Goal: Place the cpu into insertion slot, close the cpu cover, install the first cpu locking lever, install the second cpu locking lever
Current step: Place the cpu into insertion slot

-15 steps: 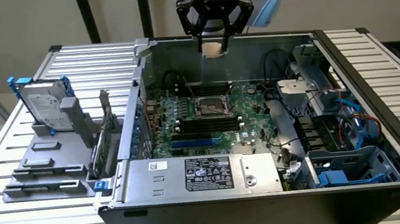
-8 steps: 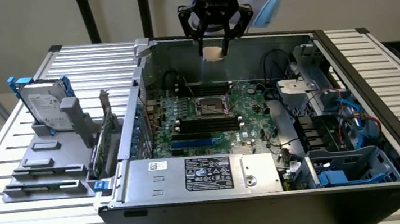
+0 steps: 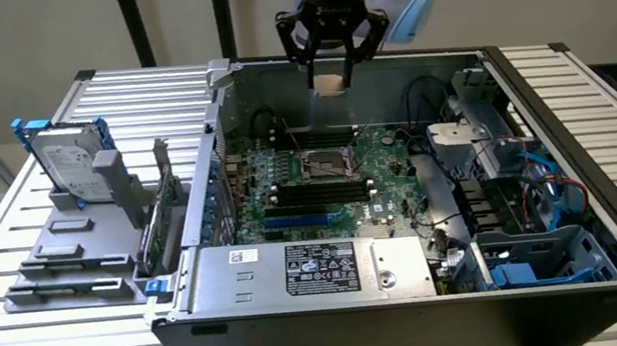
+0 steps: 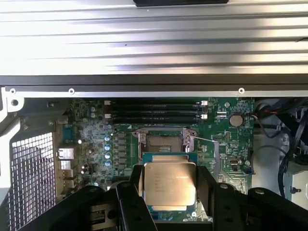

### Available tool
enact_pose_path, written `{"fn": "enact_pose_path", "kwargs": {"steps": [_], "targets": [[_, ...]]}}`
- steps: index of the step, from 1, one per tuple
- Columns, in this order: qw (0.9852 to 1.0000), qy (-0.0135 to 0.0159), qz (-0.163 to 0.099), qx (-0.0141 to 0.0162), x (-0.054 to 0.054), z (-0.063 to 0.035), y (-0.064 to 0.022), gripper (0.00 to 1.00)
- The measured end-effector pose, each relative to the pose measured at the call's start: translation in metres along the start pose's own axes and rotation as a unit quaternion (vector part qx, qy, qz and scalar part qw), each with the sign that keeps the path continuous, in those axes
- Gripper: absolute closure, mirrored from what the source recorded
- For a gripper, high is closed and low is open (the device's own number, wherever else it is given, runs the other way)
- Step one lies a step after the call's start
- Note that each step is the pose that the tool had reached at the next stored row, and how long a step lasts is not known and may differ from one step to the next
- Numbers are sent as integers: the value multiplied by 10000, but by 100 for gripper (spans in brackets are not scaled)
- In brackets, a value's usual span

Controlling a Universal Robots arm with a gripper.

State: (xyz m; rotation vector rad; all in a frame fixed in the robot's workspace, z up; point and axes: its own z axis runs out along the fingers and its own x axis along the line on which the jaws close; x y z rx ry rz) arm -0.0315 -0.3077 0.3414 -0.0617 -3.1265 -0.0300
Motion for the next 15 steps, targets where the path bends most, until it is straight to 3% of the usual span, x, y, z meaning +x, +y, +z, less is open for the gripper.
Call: {"fn": "enact_pose_path", "kwargs": {"steps": [7,11,15], "targets": [[9987,-9,515,-6,-3,16,0,46],[9962,-16,875,-11,-3,21,0,46],[9923,-23,1238,-17,-3,26,0,46]]}}
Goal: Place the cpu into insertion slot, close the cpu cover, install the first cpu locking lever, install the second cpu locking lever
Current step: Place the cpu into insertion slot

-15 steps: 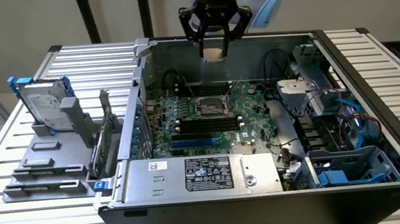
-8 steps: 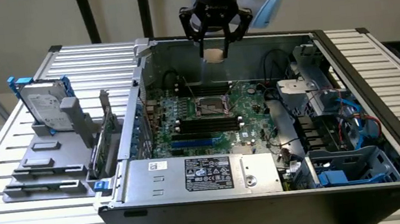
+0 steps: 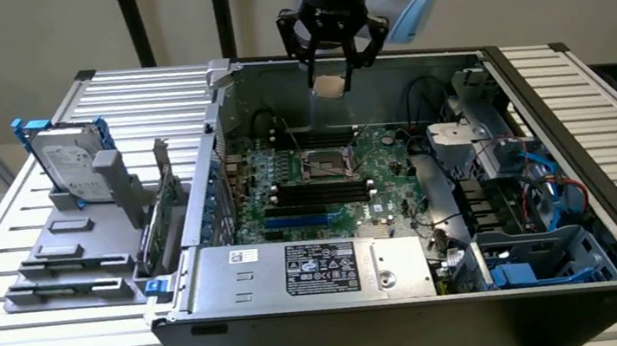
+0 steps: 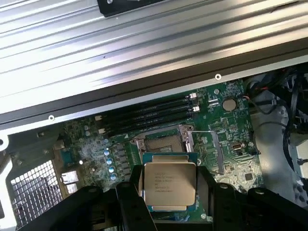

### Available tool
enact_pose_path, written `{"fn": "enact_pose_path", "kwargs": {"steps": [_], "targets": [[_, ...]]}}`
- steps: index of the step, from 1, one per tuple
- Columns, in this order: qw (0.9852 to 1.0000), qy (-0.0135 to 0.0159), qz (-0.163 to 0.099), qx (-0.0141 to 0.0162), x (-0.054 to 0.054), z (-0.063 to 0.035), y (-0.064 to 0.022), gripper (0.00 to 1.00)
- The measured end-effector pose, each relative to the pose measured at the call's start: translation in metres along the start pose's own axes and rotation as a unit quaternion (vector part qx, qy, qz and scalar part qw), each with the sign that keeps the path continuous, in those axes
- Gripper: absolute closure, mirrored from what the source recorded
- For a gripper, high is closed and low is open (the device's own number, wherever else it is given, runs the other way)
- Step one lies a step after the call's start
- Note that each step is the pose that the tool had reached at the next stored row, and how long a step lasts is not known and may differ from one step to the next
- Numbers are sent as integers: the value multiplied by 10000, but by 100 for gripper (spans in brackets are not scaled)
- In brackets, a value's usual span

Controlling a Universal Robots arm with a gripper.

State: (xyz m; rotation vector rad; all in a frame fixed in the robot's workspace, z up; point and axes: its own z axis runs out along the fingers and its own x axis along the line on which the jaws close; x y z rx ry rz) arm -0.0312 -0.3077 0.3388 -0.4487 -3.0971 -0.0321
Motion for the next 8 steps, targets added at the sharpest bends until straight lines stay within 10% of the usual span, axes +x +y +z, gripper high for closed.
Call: {"fn": "enact_pose_path", "kwargs": {"steps": [8], "targets": [[9974,-14,727,-11,0,8,0,46]]}}
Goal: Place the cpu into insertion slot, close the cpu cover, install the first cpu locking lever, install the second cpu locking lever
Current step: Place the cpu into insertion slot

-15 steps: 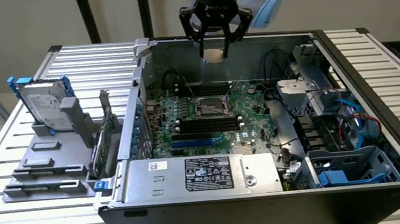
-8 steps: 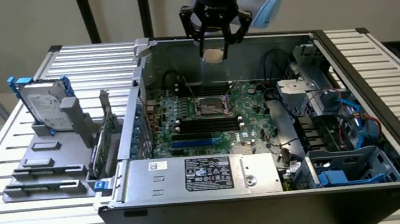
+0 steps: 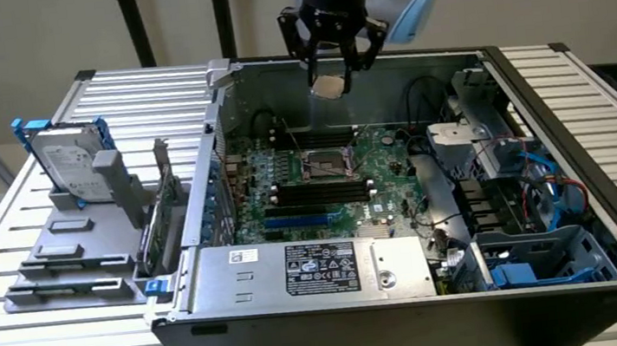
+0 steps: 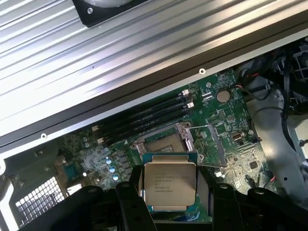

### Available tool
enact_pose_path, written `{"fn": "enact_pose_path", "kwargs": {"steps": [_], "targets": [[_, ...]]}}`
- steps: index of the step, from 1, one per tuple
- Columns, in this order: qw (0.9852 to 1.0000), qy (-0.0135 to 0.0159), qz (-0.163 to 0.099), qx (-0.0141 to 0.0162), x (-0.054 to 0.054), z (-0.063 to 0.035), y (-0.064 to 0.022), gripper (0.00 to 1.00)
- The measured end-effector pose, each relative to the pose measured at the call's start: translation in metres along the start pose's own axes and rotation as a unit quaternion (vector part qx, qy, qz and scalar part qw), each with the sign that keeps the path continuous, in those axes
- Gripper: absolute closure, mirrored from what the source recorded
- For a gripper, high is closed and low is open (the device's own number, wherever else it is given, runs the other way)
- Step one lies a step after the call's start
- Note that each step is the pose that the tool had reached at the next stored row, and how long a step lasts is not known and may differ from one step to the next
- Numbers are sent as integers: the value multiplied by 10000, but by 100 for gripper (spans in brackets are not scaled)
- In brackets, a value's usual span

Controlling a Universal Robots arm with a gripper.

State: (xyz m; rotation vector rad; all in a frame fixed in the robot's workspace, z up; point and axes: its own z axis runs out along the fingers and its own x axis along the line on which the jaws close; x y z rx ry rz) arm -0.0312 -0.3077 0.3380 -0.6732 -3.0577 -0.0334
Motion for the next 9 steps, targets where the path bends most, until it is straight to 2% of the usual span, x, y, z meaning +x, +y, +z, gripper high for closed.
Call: {"fn": "enact_pose_path", "kwargs": {"steps": [4,9], "targets": [[9993,-7,362,-5,0,4,0,46],[9967,-15,816,-12,0,9,0,46]]}}
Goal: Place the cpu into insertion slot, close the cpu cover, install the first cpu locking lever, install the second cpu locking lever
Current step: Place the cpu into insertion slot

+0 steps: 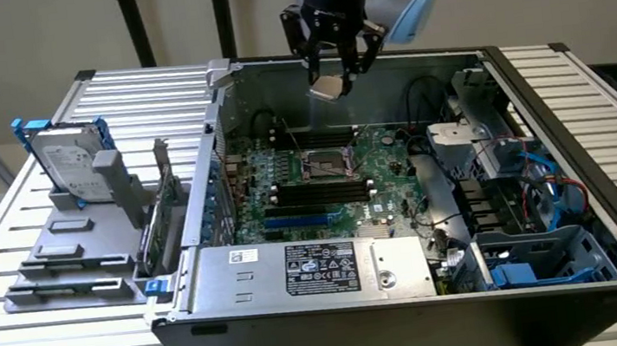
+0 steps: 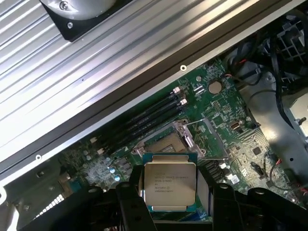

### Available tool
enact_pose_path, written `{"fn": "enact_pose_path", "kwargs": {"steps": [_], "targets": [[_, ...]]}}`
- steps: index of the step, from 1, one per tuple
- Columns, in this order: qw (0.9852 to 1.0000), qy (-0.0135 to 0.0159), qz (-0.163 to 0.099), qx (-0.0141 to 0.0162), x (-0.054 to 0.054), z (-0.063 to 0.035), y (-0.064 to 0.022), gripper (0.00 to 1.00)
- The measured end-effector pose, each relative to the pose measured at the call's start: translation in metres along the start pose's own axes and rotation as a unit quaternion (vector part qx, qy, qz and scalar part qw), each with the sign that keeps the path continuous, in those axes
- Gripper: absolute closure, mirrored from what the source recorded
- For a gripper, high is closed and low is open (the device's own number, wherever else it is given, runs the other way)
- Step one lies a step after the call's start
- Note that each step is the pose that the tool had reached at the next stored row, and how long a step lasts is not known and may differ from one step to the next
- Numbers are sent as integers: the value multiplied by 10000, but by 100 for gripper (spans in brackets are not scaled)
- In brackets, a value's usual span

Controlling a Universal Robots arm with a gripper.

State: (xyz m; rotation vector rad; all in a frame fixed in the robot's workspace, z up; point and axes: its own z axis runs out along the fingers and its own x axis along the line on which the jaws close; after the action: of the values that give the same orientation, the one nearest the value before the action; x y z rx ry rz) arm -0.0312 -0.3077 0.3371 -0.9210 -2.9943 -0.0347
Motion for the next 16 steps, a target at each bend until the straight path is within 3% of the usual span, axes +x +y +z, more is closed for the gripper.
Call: {"fn": "enact_pose_path", "kwargs": {"steps": [4,8,12,16], "targets": [[9993,-7,365,-5,0,4,0,46],[9974,-13,724,-11,0,8,0,46],[9940,-20,1093,-16,0,12,0,46],[9895,-27,1447,-21,0,16,0,46]]}}
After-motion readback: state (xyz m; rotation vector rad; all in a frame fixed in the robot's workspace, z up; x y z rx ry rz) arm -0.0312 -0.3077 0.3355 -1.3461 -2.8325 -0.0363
